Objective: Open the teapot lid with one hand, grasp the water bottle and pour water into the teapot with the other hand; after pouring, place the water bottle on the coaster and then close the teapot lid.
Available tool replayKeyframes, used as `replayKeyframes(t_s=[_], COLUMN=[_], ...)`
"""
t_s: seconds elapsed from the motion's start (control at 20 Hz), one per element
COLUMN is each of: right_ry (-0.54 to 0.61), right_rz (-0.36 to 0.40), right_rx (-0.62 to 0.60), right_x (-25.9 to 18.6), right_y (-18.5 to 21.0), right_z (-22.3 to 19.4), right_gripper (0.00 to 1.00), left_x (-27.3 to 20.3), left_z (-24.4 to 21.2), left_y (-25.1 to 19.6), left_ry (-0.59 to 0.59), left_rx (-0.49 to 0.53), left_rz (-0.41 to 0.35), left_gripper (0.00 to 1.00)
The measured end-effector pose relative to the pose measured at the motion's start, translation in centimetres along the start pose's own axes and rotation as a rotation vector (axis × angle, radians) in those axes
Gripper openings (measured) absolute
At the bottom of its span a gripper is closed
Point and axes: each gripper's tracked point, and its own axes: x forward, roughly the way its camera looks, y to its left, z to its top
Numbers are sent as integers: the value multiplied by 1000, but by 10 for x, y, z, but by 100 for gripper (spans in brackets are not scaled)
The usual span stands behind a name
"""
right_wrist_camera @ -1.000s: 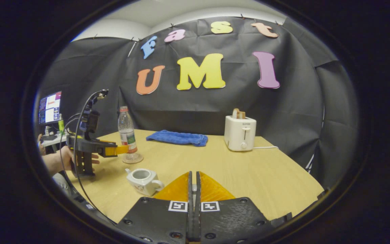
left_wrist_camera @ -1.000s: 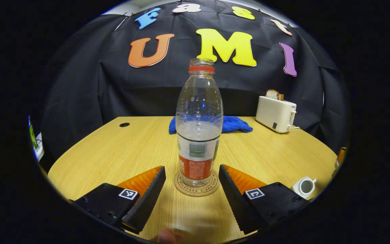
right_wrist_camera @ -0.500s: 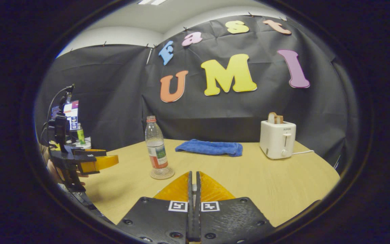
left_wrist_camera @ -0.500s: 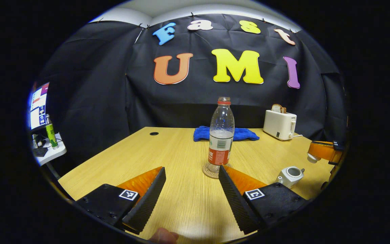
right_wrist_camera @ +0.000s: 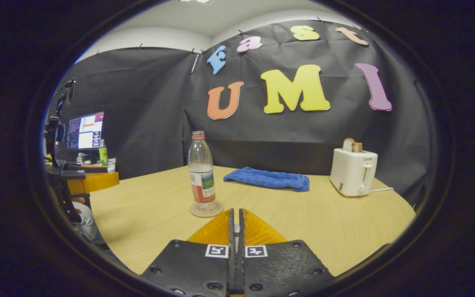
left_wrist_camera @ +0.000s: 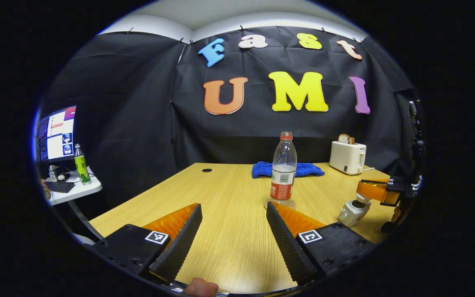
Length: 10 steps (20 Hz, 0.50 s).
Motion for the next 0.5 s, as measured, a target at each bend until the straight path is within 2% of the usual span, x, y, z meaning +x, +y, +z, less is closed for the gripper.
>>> replayKeyframes(t_s=[0.5], right_ry=[21], right_rz=[-8], right_rx=[13], right_x=[7], right_y=[0], right_z=[-16], right_gripper=[0], left_x=[-1], left_z=[2], left_y=[0], left_ry=[-9], left_rx=[11], left_rz=[1], left_gripper=[98])
